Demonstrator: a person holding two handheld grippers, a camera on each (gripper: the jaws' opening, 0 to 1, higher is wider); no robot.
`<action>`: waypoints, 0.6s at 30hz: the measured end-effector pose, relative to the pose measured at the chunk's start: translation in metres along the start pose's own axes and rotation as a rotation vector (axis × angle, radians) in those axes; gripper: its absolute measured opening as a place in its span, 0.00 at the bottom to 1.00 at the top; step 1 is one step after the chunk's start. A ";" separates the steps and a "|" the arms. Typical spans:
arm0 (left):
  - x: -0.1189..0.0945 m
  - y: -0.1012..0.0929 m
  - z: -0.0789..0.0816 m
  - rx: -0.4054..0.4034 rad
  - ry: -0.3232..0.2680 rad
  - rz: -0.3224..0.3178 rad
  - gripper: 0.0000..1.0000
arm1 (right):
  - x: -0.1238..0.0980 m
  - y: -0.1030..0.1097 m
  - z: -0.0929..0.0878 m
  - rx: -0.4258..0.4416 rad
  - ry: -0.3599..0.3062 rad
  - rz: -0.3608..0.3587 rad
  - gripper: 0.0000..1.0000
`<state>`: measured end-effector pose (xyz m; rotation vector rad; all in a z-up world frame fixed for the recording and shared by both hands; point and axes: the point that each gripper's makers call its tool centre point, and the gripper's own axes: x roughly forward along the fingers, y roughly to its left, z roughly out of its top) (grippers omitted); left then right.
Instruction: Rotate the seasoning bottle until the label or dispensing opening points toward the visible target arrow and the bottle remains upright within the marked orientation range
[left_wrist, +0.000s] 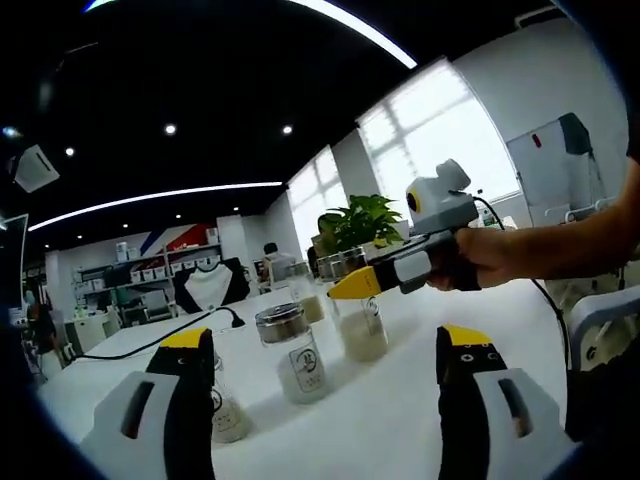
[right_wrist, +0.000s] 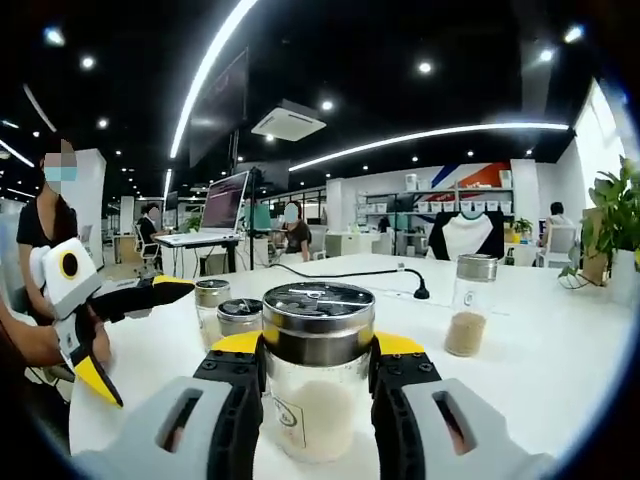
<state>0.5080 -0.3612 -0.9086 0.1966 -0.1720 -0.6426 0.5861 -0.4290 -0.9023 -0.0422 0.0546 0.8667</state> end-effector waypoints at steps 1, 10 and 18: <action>0.001 0.001 -0.001 0.000 0.005 0.005 0.98 | 0.000 0.000 0.001 0.005 -0.004 -0.001 0.39; -0.003 0.010 0.002 -0.039 -0.009 0.036 1.00 | -0.004 0.005 0.007 0.047 -0.034 0.000 0.49; -0.002 0.006 0.000 -0.011 0.001 0.023 1.00 | -0.014 -0.013 0.047 -0.002 -0.116 -0.074 0.51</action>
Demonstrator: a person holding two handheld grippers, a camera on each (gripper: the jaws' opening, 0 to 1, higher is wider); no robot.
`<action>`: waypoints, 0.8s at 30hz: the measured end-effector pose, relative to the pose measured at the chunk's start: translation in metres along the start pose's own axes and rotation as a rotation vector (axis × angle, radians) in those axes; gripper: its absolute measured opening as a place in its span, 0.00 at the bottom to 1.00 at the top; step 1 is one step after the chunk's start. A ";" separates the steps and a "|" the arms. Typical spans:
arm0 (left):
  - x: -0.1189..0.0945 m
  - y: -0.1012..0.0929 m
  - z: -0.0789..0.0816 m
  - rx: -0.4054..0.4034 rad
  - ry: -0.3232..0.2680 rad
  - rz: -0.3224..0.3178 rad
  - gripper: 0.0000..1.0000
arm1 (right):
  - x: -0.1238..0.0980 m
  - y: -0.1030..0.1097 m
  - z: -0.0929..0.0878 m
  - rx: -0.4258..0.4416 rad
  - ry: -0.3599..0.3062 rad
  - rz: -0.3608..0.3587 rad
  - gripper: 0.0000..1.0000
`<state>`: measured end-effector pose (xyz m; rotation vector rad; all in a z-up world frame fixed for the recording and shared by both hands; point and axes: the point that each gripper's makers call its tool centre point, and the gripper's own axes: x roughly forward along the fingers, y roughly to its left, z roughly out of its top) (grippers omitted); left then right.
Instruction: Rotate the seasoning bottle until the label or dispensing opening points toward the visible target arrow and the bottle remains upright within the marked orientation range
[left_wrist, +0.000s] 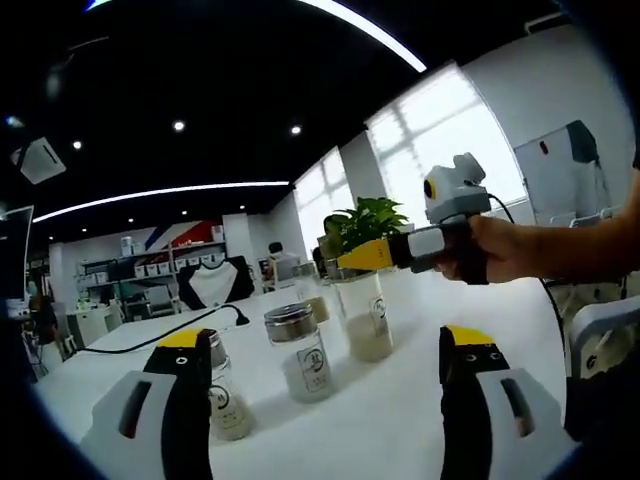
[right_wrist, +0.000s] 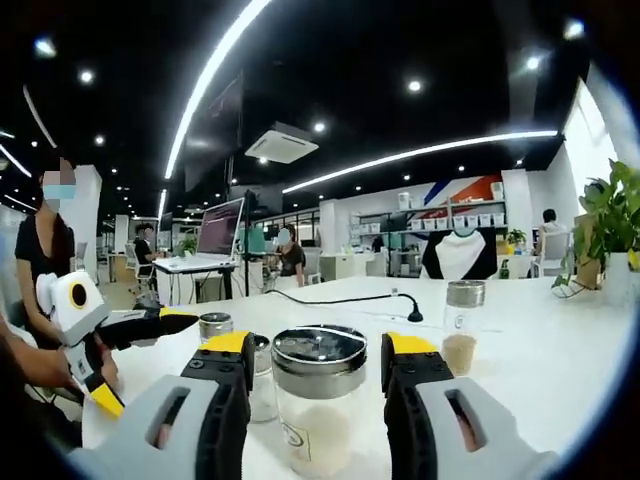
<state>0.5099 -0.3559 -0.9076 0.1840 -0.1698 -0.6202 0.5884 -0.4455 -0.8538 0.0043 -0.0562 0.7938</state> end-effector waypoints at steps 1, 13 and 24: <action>0.000 -0.001 0.000 -0.005 0.002 -0.009 1.00 | -0.001 -0.001 0.002 -0.004 -0.004 -0.003 0.51; 0.000 0.003 -0.007 -0.004 0.051 -0.036 0.99 | -0.002 -0.050 0.018 -0.069 0.031 -0.134 0.48; -0.017 0.002 0.016 -0.091 0.015 -0.036 1.00 | 0.000 -0.077 0.000 -0.025 0.082 -0.178 0.46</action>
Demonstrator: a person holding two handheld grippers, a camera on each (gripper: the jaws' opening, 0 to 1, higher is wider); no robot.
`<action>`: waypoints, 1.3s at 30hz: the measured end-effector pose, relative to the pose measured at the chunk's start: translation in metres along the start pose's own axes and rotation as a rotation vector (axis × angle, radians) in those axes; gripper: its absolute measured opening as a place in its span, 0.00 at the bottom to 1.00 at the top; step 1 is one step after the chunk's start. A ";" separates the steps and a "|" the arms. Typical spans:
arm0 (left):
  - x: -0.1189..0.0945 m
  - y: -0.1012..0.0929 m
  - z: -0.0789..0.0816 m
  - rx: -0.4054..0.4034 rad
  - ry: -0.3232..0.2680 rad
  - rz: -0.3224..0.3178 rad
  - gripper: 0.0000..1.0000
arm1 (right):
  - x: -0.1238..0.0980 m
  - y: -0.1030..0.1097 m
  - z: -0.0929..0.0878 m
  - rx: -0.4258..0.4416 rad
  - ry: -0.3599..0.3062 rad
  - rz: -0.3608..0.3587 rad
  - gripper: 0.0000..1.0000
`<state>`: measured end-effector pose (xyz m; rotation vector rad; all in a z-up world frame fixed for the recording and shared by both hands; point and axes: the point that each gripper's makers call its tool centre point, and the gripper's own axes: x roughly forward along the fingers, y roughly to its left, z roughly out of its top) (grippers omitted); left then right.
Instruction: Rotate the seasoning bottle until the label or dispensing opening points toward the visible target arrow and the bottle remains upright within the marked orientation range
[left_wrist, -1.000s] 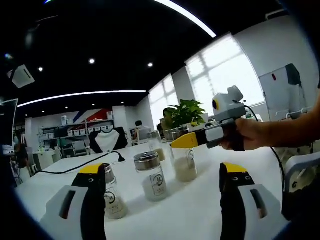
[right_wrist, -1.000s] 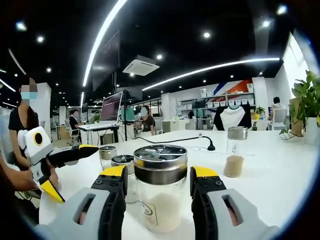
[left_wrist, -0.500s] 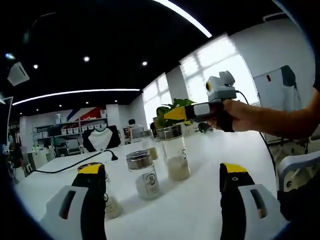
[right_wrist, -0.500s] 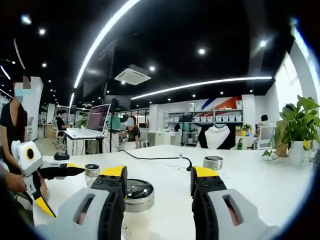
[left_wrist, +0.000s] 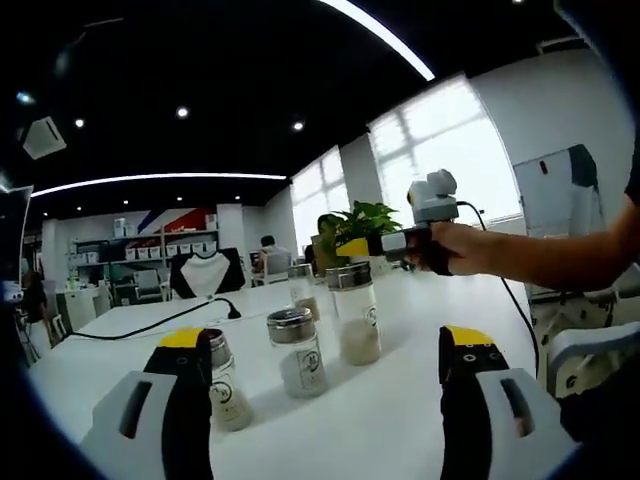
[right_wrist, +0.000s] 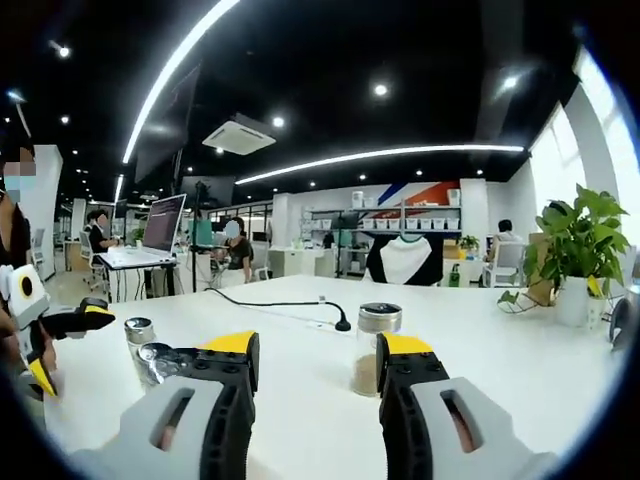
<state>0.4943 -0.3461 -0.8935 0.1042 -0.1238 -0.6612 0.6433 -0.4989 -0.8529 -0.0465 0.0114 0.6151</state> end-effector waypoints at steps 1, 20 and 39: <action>-0.003 0.000 -0.002 -0.017 0.015 0.002 1.00 | 0.001 -0.001 -0.001 0.001 0.002 -0.002 0.46; -0.031 0.026 -0.028 -0.094 0.127 0.055 1.00 | 0.047 -0.029 -0.024 -0.062 0.085 -0.001 0.52; -0.036 0.038 -0.037 -0.099 0.141 0.072 1.00 | 0.106 -0.066 -0.032 -0.042 0.094 -0.122 0.52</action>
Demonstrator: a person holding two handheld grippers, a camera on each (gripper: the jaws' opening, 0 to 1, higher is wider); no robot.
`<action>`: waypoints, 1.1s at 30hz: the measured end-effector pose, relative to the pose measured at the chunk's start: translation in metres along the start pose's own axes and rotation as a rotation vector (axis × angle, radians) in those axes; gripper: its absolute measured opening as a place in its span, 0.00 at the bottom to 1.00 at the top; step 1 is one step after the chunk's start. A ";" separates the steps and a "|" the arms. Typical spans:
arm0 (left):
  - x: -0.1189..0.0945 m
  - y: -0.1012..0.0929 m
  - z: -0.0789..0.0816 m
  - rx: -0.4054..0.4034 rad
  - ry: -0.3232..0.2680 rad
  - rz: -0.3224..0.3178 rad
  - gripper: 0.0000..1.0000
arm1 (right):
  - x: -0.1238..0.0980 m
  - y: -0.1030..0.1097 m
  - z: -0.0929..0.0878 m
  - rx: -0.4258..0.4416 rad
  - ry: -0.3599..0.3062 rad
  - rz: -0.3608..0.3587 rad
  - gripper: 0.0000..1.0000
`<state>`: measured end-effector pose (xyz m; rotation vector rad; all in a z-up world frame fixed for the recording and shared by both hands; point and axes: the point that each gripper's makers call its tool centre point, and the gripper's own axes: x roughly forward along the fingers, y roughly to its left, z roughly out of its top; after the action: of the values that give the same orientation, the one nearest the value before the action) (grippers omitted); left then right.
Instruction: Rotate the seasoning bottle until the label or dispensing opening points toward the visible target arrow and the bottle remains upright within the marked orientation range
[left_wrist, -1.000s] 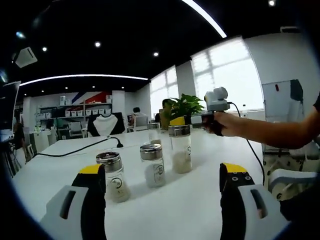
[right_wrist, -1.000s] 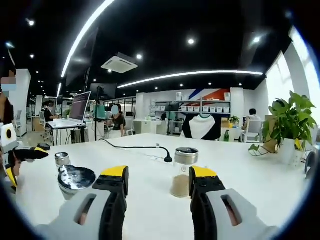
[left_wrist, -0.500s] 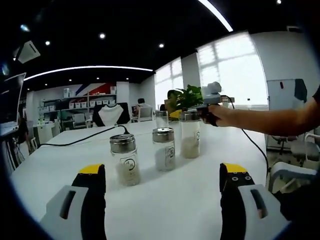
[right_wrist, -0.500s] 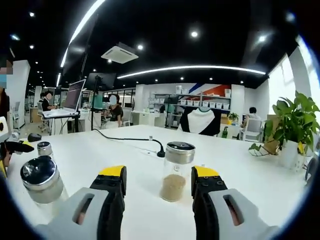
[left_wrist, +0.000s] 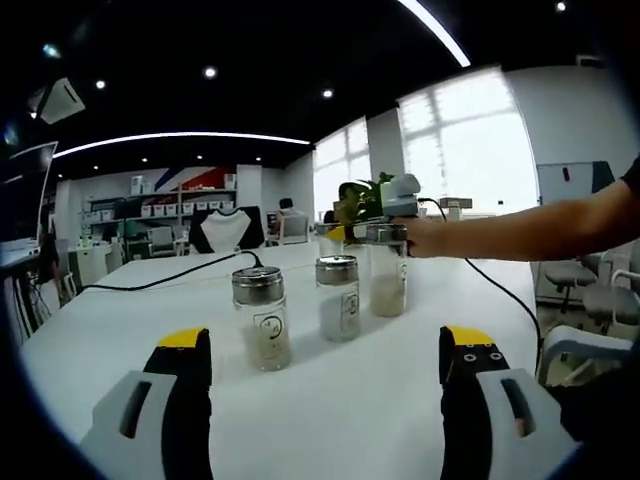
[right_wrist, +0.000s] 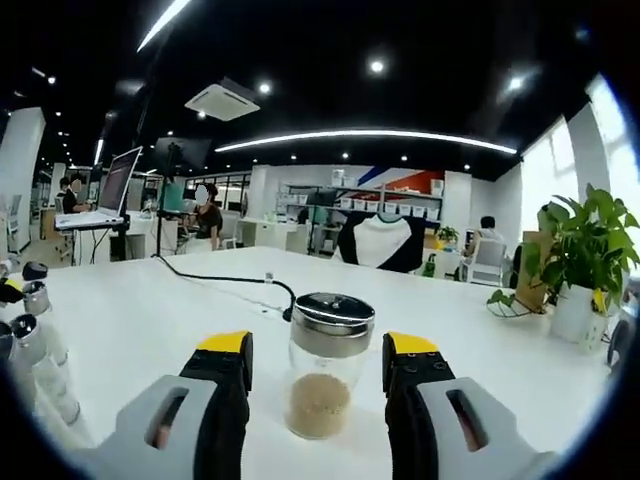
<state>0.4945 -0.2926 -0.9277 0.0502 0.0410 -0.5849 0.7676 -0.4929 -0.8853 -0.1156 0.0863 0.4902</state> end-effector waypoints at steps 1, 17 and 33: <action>0.002 0.000 -0.001 0.004 0.002 -0.001 1.00 | 0.003 -0.007 0.000 0.050 -0.002 -0.032 0.52; 0.013 -0.005 -0.005 0.004 0.006 -0.024 1.00 | 0.022 -0.010 0.000 -0.002 0.010 -0.033 0.39; 0.009 -0.005 -0.003 -0.016 0.013 -0.032 1.00 | 0.000 -0.005 0.020 -0.058 0.036 -0.011 0.36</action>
<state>0.4994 -0.3011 -0.9317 0.0380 0.0594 -0.6166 0.7710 -0.4943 -0.8649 -0.1818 0.1061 0.4796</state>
